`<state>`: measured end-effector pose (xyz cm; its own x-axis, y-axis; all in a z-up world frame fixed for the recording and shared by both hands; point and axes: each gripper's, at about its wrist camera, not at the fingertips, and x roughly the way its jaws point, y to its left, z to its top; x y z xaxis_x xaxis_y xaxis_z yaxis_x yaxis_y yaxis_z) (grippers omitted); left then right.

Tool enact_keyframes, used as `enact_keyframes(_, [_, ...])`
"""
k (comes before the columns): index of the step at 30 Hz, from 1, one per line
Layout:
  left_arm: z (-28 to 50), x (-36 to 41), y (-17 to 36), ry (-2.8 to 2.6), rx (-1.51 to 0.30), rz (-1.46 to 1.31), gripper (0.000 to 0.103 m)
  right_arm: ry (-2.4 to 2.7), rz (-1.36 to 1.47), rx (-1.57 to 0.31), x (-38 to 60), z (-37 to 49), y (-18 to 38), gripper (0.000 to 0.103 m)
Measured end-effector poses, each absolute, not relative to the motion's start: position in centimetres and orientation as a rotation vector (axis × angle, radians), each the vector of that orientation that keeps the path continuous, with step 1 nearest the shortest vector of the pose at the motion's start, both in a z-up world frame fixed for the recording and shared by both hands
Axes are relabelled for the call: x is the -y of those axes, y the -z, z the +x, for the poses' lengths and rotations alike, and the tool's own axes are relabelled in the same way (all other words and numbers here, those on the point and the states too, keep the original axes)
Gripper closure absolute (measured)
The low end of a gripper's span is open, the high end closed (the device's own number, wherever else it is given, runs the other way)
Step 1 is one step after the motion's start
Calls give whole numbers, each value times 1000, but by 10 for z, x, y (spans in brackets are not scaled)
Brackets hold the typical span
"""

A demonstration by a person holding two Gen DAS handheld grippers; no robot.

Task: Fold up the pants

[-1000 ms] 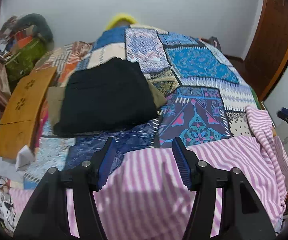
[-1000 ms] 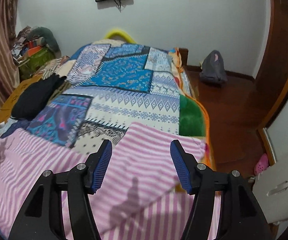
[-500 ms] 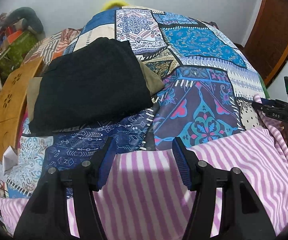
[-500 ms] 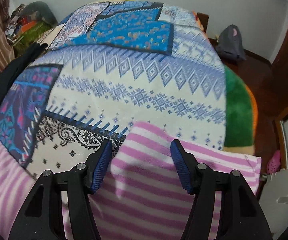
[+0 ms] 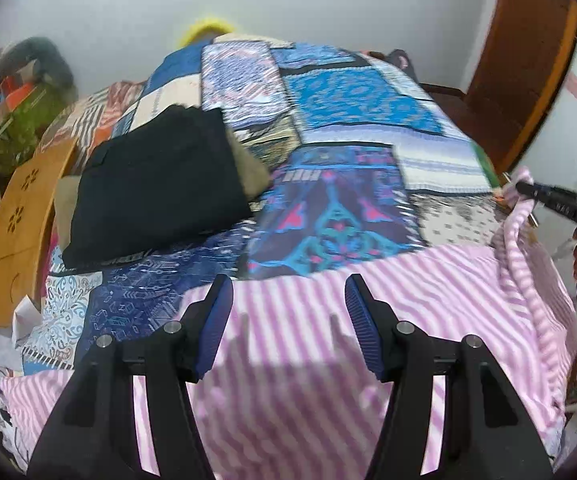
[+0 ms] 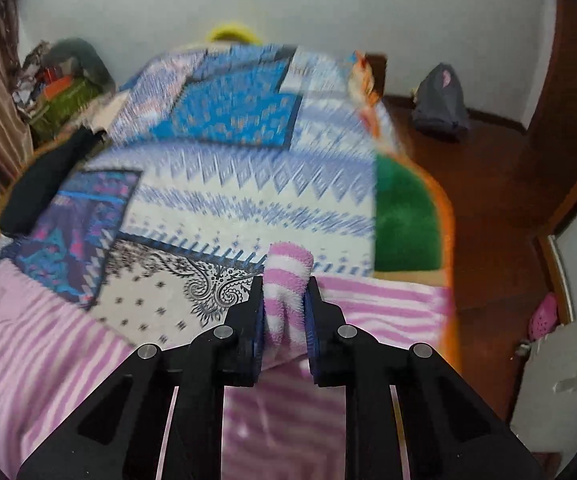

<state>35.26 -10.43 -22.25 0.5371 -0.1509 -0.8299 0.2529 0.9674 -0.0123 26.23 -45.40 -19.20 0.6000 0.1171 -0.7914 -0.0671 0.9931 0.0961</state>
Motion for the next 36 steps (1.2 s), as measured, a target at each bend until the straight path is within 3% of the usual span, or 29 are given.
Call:
enact_keyframes(9, [302, 152, 197, 346, -955, 142, 40, -40, 78, -792, 489, 170, 119, 87])
enact_keyframes(27, [210, 293, 230, 674, -1066, 211, 41, 33, 231, -835, 523, 91, 165, 87])
enact_keyframes(31, [207, 318, 248, 680, -1082, 267, 52, 37, 252, -830, 528, 85, 168, 87])
enact_keyframes(33, [209, 328, 259, 656, -1086, 317, 64, 38, 259, -824, 531, 83, 166, 87])
enact_keyframes(35, [210, 333, 268, 636, -1089, 358, 85, 40, 264, -810, 534, 80, 163, 87])
enact_keyframes(36, [210, 336, 271, 632, -1086, 371, 90, 42, 263, -804, 535, 79, 161, 87])
